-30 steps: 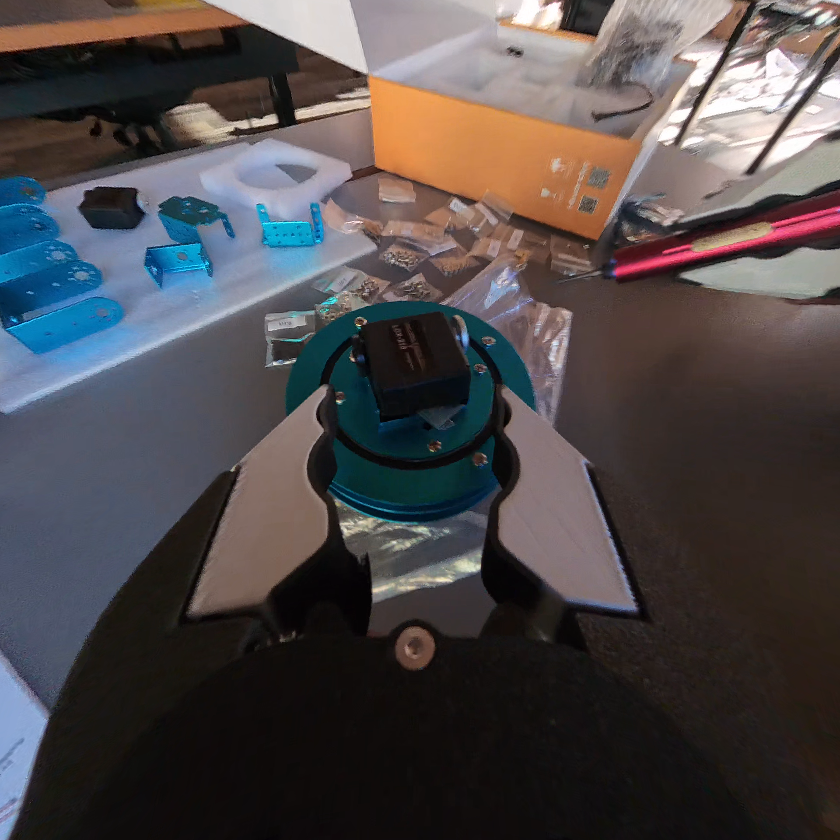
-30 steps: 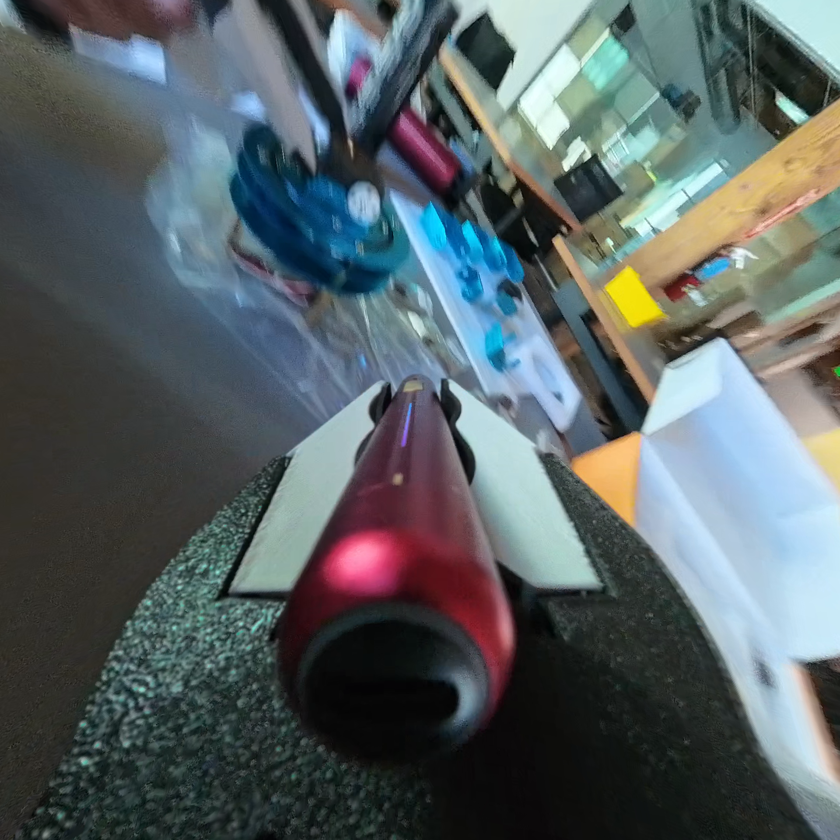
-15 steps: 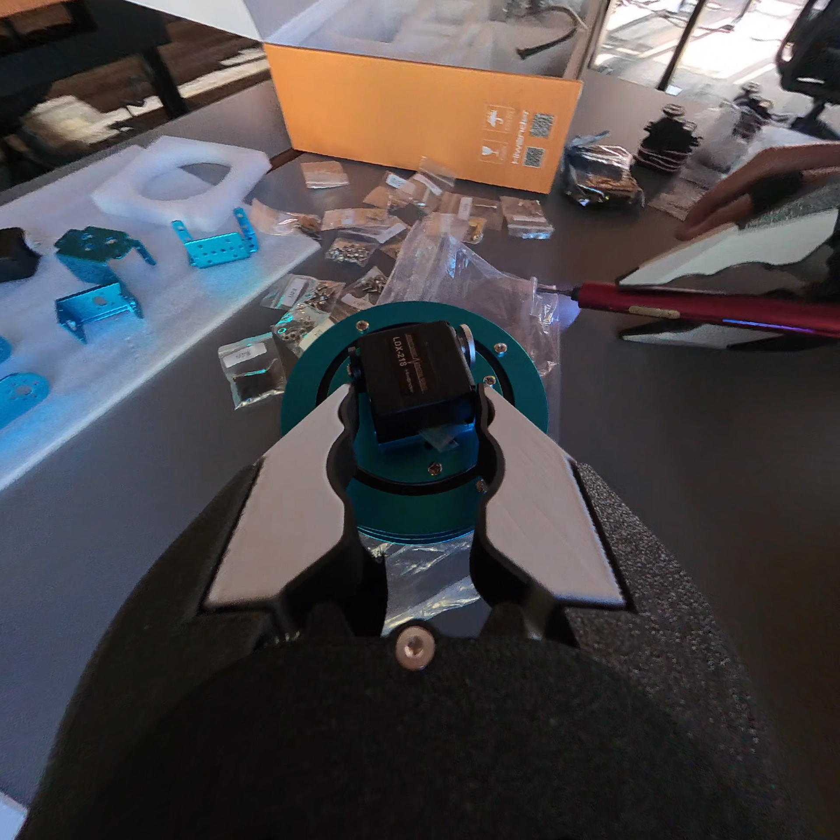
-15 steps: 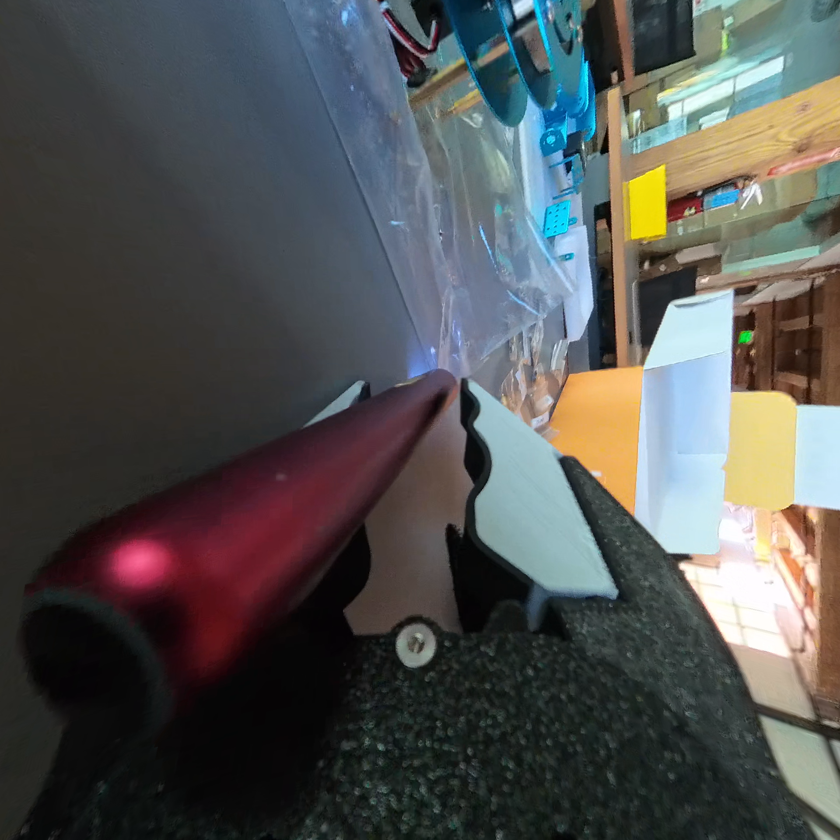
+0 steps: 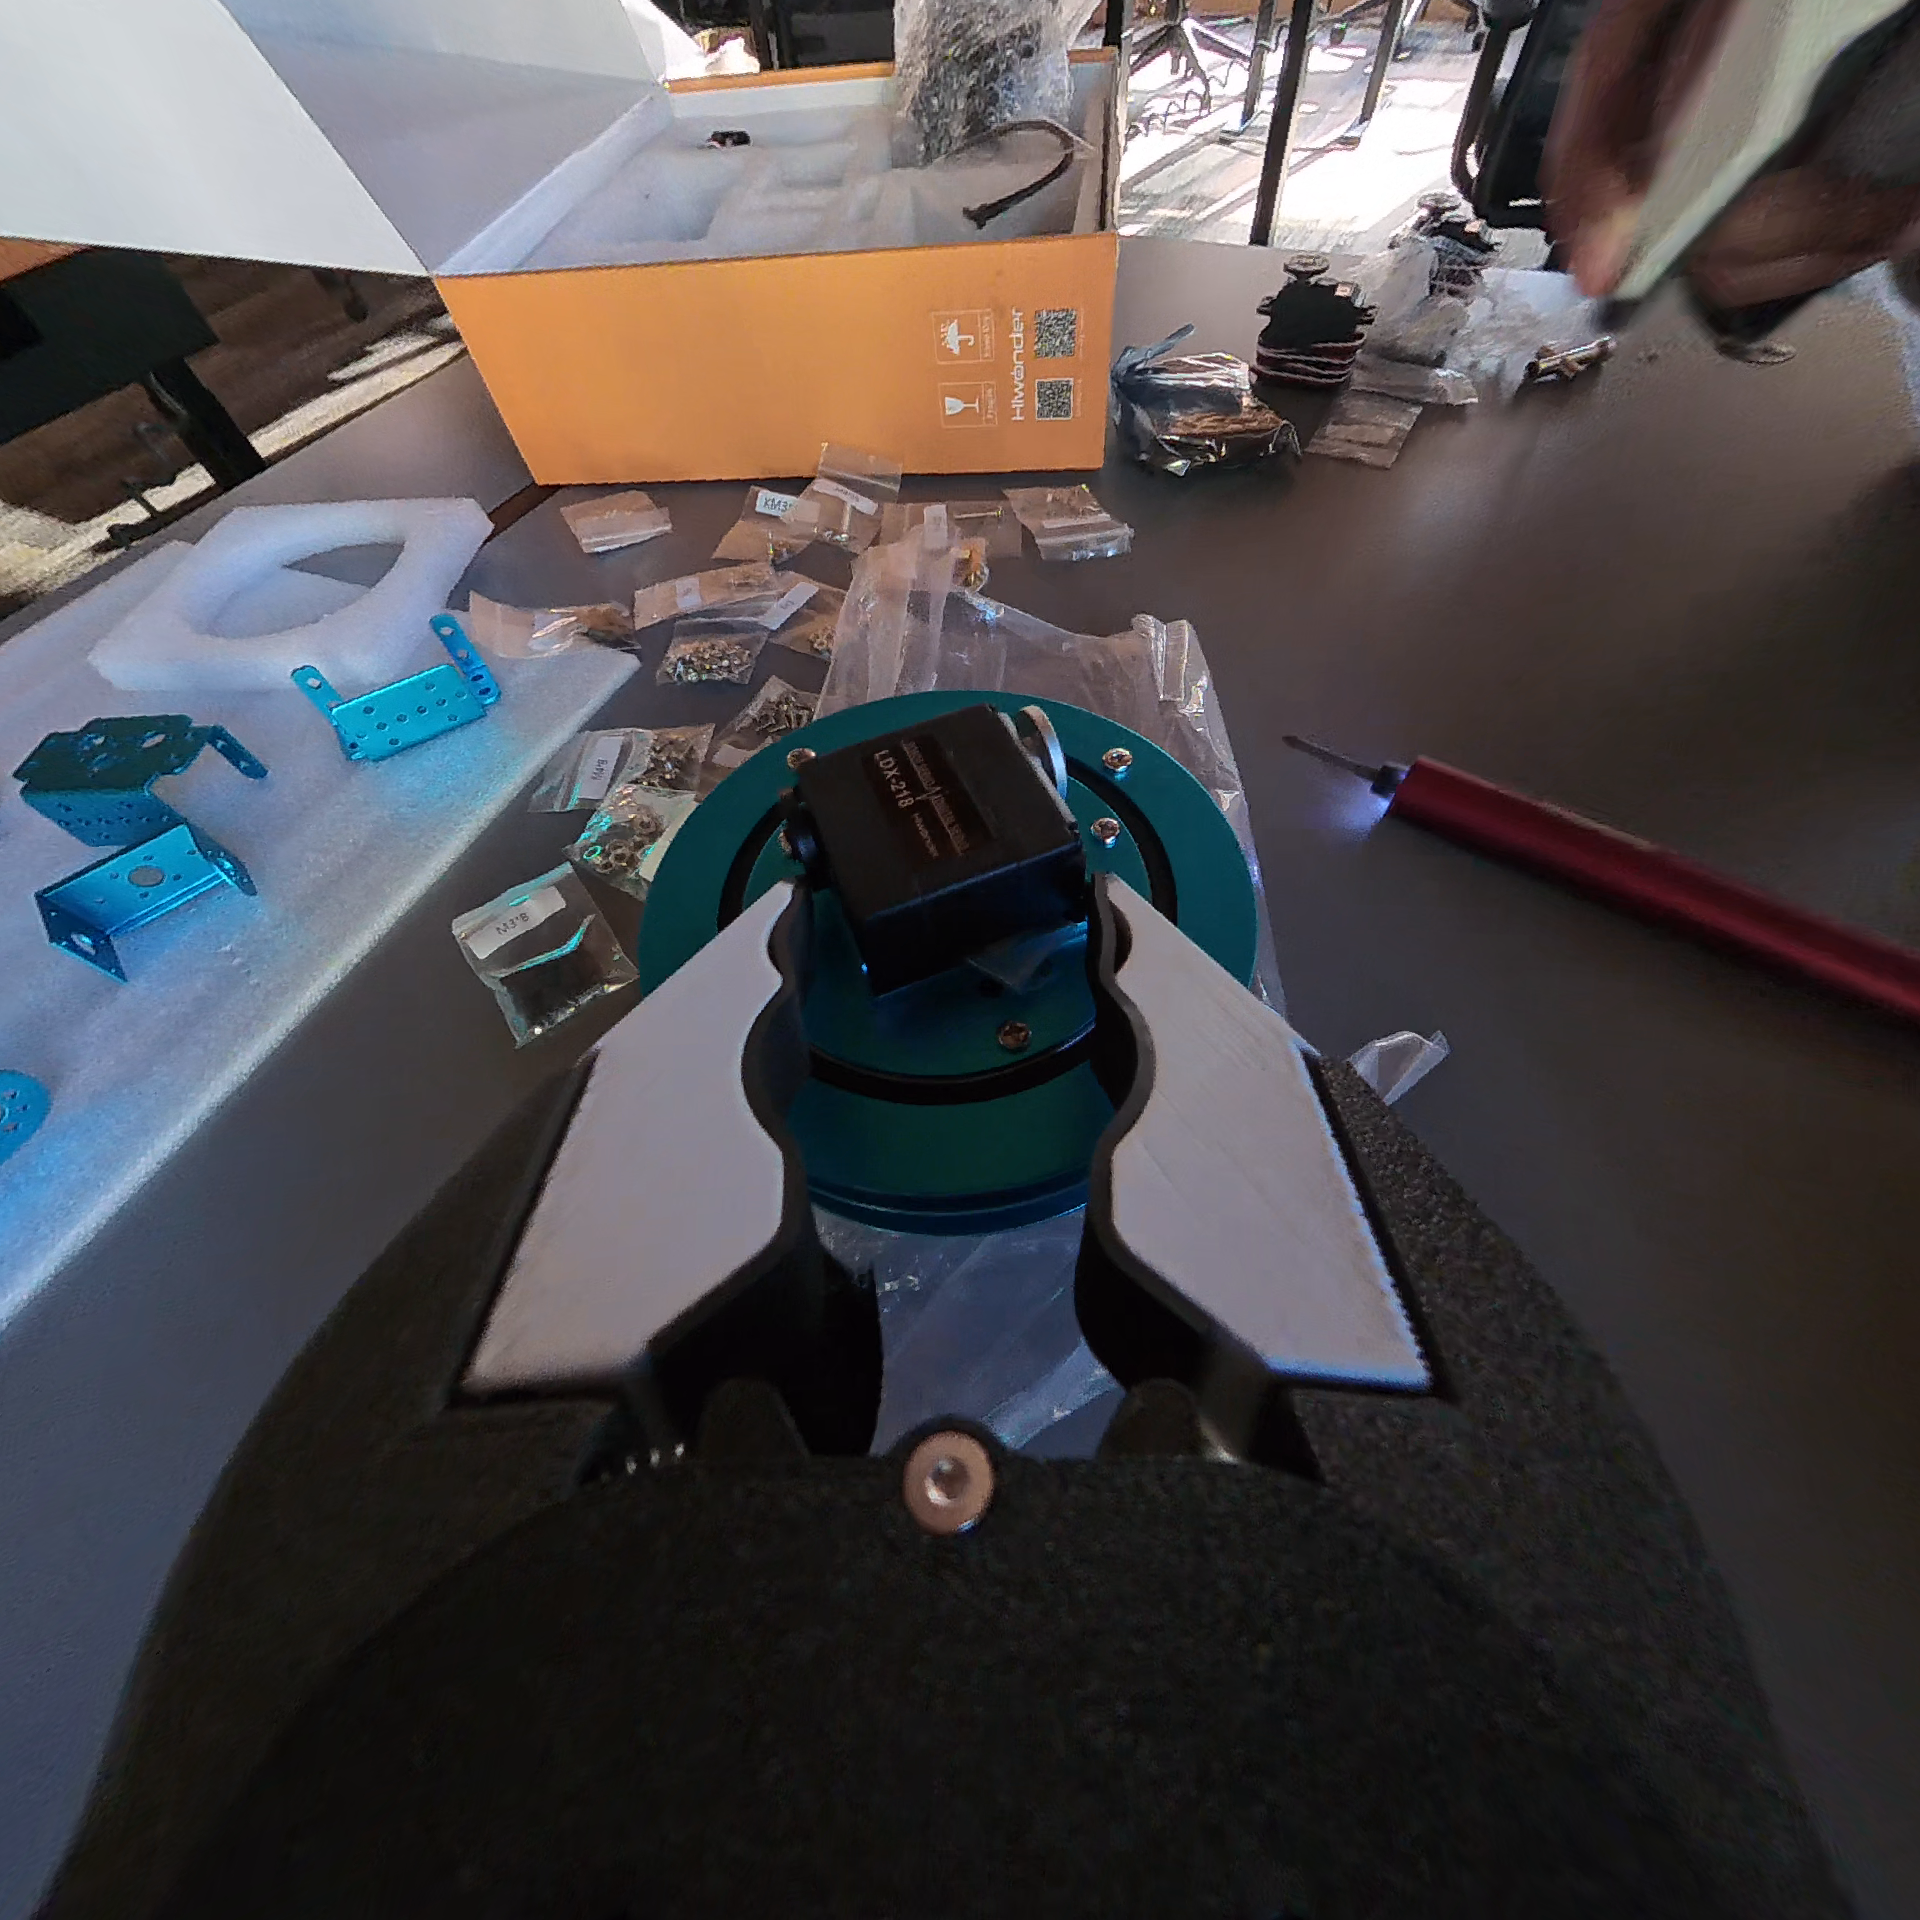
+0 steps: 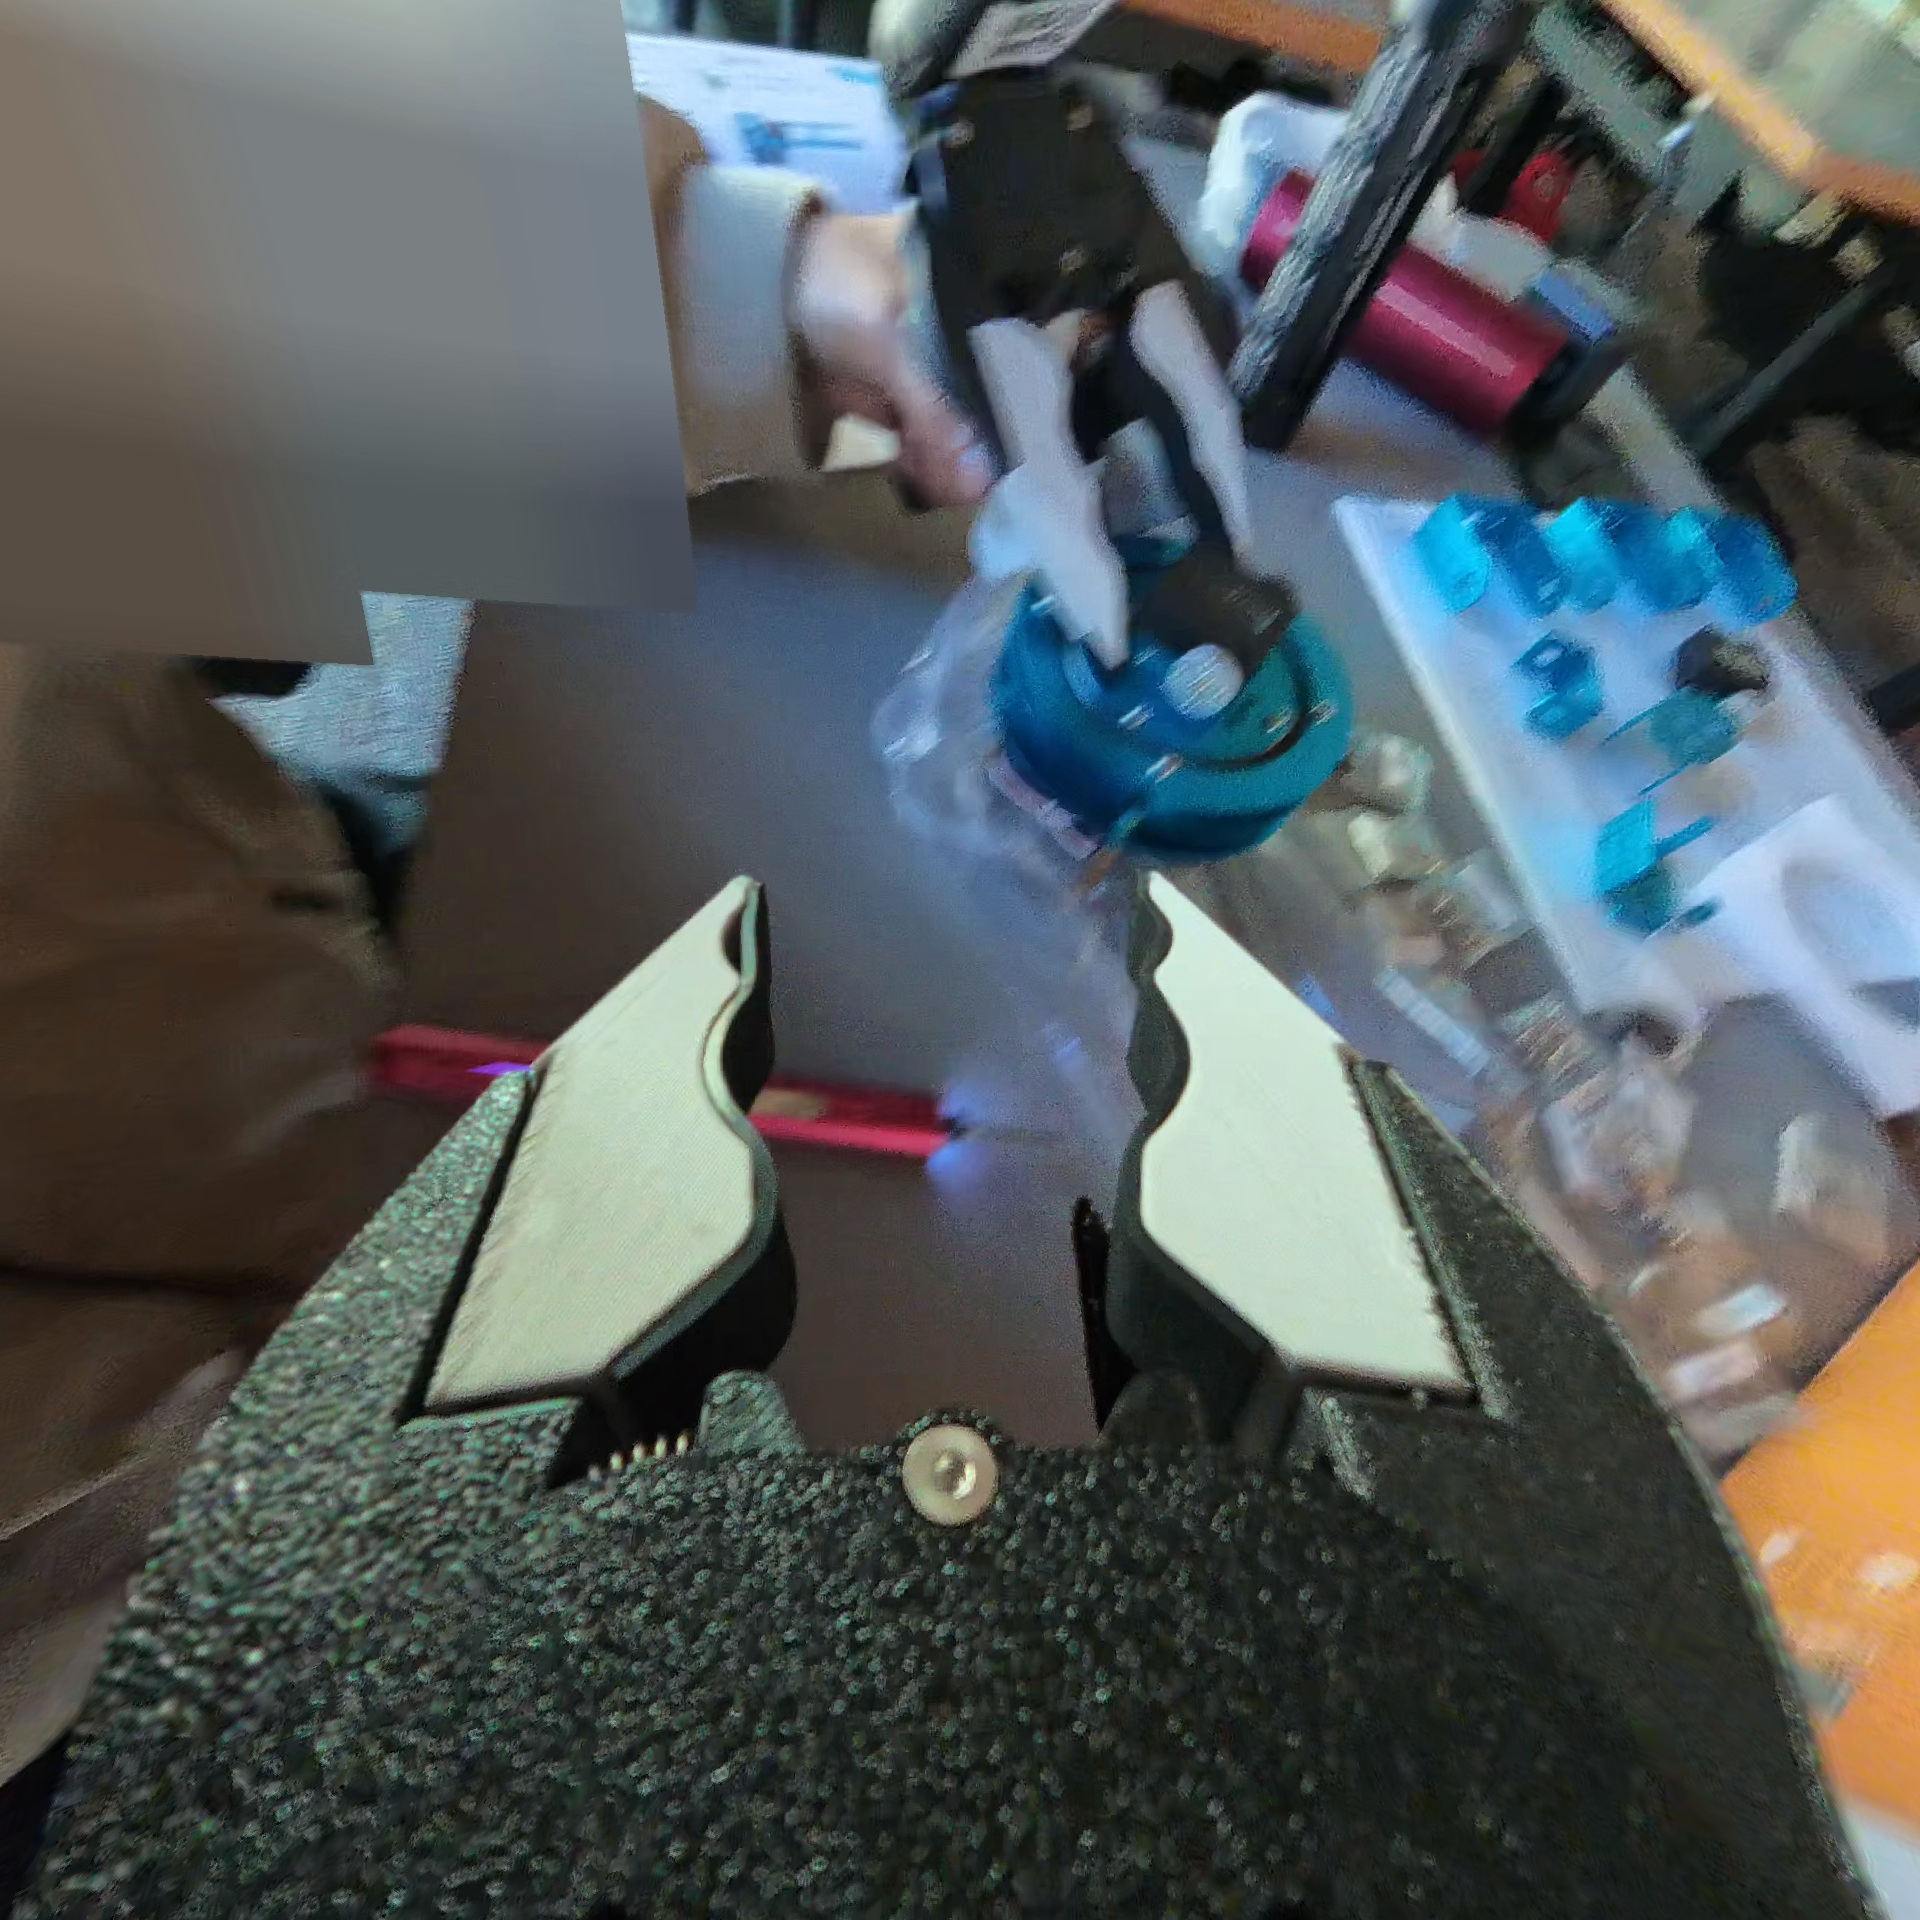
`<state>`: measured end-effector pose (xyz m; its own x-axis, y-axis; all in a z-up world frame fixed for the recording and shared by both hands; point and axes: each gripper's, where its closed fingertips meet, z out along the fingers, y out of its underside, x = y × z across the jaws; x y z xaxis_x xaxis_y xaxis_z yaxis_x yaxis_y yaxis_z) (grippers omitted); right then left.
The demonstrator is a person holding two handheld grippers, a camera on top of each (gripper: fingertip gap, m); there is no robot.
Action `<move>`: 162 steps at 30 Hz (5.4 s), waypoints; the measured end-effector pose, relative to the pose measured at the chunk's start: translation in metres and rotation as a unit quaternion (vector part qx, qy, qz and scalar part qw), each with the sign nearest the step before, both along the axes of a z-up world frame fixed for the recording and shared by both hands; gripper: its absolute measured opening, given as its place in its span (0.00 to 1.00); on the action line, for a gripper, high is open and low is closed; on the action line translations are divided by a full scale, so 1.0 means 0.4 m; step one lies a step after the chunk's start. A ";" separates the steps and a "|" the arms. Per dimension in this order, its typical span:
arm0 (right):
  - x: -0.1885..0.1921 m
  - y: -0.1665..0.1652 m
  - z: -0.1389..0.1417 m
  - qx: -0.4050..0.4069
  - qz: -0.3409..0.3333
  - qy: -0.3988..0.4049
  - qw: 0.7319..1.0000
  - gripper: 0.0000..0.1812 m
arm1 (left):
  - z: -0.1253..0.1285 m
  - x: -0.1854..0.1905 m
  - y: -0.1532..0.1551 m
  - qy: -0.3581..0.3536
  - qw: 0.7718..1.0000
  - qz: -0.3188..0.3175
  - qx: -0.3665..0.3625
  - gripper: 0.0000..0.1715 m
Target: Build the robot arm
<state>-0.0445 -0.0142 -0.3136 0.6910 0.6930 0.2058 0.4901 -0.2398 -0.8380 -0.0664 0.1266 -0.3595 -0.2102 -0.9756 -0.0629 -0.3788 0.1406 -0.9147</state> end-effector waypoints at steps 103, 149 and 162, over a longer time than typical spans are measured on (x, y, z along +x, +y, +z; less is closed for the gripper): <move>-0.017 0.298 -0.103 0.042 -0.090 0.085 0.991 0.21 | 0.001 0.001 -0.003 -0.052 0.999 0.014 0.005 0.26; 0.112 0.037 -0.206 -0.121 -0.044 0.193 0.973 0.19 | 0.002 -0.042 -0.055 -0.065 0.994 -0.088 0.015 0.26; 0.109 0.035 -0.209 -0.140 -0.043 0.211 0.966 0.18 | 0.002 -0.046 -0.060 -0.071 0.992 -0.106 -0.007 0.26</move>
